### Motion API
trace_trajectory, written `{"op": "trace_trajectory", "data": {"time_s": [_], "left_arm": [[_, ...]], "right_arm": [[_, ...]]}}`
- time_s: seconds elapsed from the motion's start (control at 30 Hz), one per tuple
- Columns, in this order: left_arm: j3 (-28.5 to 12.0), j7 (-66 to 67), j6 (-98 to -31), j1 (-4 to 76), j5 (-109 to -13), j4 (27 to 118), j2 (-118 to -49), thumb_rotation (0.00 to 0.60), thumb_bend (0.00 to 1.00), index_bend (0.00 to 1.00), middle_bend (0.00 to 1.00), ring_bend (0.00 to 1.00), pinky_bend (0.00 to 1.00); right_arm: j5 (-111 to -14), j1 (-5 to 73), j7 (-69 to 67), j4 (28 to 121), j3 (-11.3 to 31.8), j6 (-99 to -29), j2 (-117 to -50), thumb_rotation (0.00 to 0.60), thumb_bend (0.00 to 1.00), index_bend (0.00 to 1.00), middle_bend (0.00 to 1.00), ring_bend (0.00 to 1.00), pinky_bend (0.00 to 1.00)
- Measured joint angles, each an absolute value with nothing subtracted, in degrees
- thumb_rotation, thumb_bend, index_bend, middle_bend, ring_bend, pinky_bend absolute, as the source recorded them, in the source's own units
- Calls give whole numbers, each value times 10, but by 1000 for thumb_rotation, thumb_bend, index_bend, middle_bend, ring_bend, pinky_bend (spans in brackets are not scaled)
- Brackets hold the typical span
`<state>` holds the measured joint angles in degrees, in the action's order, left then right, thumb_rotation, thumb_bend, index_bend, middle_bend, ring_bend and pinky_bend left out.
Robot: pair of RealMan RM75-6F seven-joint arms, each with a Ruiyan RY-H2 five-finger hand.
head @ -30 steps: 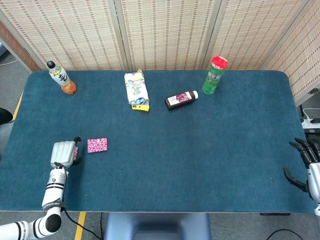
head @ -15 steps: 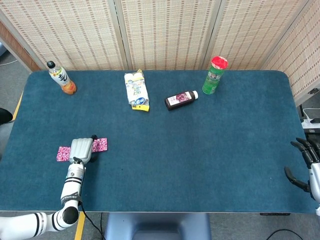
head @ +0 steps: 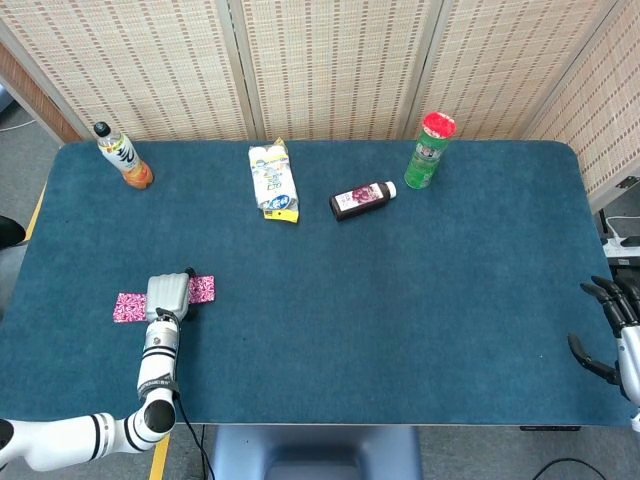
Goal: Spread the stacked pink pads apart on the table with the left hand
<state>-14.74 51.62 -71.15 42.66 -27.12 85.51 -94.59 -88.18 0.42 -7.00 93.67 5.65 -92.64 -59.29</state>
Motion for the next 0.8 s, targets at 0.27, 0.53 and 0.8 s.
{"op": "trace_trajectory", "data": {"time_s": [0.27,0.53,0.8], "left_arm": [[-160,519,-734,435,-262,845,-967,600,237,255,1000,1000,1000],[-162,524,-733,439,-253,835,-978,600,238,255,1000,1000,1000],[-163,520,-730,440,-255,808,-992,600,227,278,1000,1000,1000]], "right_arm": [[-880,4,-71,938,57,-925,-592,600,272,192,128,73,284],[-880,4,-73,938,57,-926,-591,600,272,191,128,73,284],[-880,4,-75,938,58,-926,-590,600,271,191,128,73,284]]}}
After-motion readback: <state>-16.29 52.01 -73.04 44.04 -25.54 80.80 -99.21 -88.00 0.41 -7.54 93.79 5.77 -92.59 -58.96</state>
